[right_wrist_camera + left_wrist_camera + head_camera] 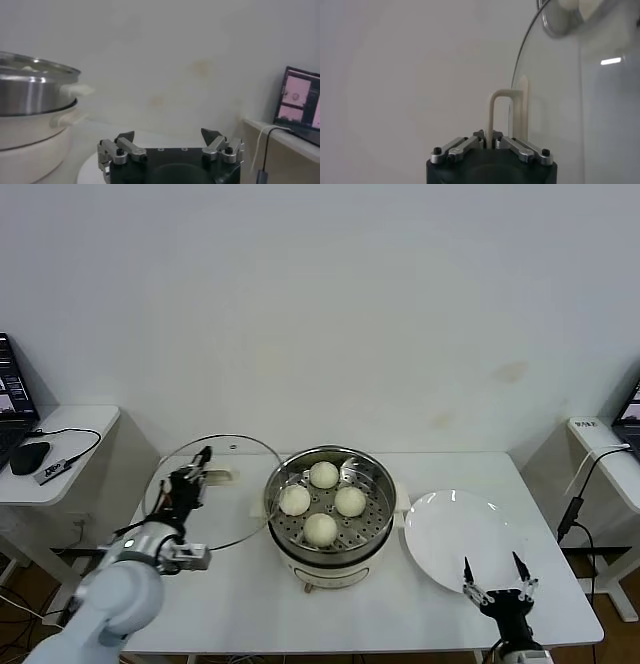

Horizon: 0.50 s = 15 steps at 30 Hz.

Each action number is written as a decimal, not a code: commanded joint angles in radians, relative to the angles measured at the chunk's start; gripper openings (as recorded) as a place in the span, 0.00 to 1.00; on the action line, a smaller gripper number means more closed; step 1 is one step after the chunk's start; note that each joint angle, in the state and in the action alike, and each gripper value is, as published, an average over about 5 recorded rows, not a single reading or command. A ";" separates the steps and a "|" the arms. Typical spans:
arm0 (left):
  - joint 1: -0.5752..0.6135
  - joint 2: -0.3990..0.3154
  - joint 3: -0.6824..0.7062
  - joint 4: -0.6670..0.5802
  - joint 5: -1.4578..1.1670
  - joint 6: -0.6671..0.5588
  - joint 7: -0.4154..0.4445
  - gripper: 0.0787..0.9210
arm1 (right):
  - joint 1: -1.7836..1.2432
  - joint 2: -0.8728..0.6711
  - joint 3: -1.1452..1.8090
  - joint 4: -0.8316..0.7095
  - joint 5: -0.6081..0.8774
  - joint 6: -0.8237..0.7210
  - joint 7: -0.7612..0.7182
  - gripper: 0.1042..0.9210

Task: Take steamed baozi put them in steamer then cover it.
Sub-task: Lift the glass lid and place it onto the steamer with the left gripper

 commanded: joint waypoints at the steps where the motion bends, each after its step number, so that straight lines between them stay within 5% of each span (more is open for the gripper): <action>1: -0.221 -0.180 0.277 0.045 0.177 0.119 0.090 0.09 | 0.034 0.017 -0.049 -0.053 -0.073 -0.002 0.003 0.88; 15: -0.300 -0.389 0.390 0.154 0.283 0.188 0.154 0.09 | 0.032 0.023 -0.050 -0.073 -0.104 0.001 0.012 0.88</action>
